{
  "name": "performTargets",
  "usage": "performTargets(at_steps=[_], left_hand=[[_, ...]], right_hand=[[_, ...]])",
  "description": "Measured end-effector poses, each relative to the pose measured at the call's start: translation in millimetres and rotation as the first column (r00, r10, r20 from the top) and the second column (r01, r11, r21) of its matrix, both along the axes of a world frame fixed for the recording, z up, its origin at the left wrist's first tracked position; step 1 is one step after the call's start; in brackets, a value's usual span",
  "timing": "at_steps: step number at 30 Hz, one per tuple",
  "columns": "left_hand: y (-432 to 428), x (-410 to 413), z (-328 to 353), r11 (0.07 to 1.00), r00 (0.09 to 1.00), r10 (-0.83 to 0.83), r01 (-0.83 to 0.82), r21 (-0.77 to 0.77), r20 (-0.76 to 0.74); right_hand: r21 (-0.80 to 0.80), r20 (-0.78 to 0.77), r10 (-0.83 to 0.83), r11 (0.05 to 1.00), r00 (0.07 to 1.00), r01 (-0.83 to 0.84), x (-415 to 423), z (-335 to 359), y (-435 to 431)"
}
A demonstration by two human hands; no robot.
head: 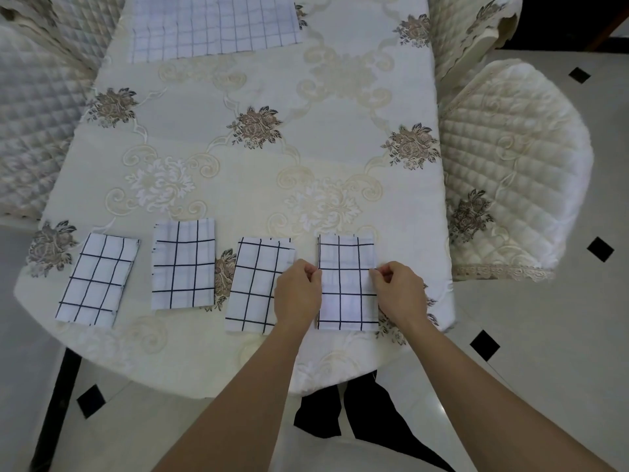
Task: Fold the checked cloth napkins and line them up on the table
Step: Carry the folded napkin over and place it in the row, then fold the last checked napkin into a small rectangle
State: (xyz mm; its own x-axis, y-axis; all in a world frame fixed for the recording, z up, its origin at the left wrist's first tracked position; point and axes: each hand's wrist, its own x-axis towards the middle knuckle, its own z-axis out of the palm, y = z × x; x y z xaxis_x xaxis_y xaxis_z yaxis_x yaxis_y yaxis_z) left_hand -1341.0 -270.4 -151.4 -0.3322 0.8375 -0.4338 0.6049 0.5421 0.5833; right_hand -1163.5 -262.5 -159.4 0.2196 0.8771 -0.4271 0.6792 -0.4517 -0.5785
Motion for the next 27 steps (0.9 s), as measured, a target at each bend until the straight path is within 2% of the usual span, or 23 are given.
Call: performTargets(at_steps=[18, 23, 27], left_hand=[[-1, -3, 0, 1.0, 1.0, 0.001, -0.001, -0.005, -0.028], [-7, -9, 17, 0.999, 0.996, 0.018, -0.014, 0.052, -0.087], [-3, -19, 45, 0.988, 0.986, -0.035, 0.058, 0.141, -0.161]], right_hand=[[-0.018, -0.016, -0.033, 0.999, 0.999, 0.033, -1, -2, 1], [-0.027, -0.035, -0.048, 0.999, 0.998, 0.047, 8, 8, -2], [0.057, -0.003, 0.017, 0.998, 1.0, -0.016, 16, 33, 8]])
